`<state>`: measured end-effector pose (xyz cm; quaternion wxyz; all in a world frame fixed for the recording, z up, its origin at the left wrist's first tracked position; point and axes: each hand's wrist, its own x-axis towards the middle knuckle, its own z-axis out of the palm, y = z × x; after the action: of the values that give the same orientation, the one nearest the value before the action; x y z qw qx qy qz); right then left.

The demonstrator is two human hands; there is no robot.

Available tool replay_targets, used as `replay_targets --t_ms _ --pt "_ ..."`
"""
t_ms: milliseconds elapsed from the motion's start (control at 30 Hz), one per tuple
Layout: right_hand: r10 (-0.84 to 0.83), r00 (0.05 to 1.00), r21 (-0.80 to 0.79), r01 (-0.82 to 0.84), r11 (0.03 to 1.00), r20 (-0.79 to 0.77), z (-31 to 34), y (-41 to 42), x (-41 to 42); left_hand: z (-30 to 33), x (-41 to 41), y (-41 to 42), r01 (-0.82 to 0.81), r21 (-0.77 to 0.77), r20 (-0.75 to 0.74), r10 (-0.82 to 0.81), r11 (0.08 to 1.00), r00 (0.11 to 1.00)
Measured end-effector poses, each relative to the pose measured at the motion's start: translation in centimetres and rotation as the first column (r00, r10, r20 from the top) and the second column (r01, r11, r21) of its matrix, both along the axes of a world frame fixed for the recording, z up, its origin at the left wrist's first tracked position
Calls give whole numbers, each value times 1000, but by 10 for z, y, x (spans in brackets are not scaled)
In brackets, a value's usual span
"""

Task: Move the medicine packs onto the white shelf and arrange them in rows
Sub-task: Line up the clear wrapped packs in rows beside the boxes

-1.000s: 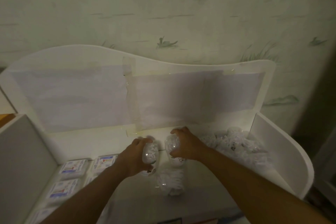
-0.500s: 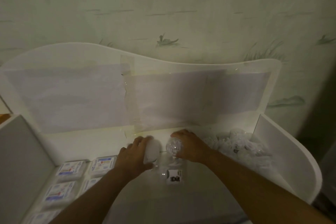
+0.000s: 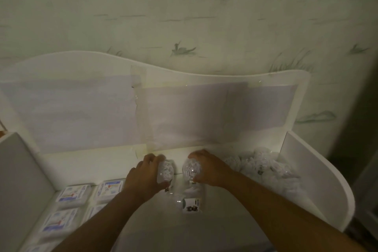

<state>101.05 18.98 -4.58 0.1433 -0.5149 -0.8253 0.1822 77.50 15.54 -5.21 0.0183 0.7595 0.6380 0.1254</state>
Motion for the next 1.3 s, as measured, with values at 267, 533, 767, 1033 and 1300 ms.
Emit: replay_targets --t_ms 267,533,767,1033,1300 --pt "-85 996 31 86 996 -11 35 -4 19 25 -6 -11 71 99 3 -72 993 997" --pt "-156 984 -11 157 987 81 70 1 60 54 34 -33 359 -106 149 -342 927 928" --pt "-142 973 -106 163 981 181 50 -2 75 41 54 -45 388 -281 -39 -415 878 909" --pt "-161 964 -77 180 981 210 33 0 77 24 65 -40 349 -251 -262 -410 903 874" --pt "-211 945 -1 218 976 248 24 -3 77 8 61 -49 312 -236 -223 -364 920 904"
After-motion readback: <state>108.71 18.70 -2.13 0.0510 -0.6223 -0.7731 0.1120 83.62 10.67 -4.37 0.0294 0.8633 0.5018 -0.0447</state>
